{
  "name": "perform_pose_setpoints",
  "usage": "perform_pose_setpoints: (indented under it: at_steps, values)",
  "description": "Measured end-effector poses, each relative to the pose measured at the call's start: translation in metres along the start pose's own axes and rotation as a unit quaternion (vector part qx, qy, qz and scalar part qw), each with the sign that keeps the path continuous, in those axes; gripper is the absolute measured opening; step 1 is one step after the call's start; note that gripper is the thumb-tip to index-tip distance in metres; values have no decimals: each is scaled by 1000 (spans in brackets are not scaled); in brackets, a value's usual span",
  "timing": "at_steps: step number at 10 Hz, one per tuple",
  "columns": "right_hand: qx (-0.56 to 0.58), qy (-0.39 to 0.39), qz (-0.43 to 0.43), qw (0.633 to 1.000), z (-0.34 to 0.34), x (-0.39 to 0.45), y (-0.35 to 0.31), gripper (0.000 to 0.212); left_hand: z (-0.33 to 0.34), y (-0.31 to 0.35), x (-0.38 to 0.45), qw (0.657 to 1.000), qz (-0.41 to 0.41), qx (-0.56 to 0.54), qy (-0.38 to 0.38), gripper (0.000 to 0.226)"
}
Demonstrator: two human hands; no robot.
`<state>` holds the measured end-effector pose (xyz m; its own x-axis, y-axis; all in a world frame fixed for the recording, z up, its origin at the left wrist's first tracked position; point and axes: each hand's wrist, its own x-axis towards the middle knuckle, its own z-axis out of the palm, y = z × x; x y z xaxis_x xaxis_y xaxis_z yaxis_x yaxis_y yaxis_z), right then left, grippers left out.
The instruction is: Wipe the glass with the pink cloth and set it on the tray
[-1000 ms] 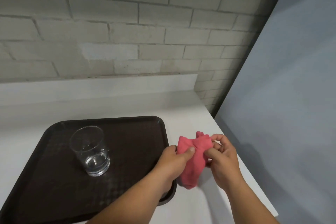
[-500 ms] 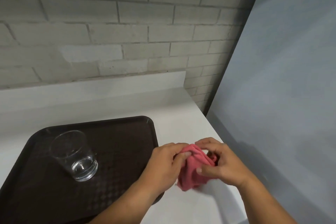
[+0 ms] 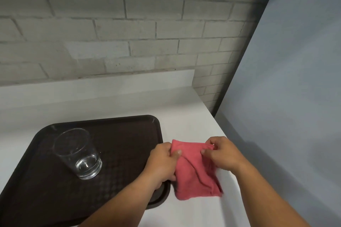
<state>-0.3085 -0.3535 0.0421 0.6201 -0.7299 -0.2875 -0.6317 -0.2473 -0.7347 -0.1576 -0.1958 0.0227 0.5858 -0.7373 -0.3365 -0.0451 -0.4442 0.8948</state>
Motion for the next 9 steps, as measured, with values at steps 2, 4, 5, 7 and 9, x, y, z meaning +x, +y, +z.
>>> perform_pose_setpoints:
  at_steps: [2,4,5,7,9]
  values:
    - [95,13,4,995,0,15,2,10,-8,-7,11,998,-28,14,-61,18]
    - [-75,119,-99,985,21,25,-4,40,-5,-4,7,943,99,306,91,47]
    - [-207,114,-210,949,45,19,0,34,5,-4,3,855,212,471,54,60]
    - [-344,-45,-200,916,81,20,23,64,20,-4,3,770,154,616,-69,85]
    - [-339,-20,-196,920,81,23,17,67,13,-8,5,832,138,534,-60,83]
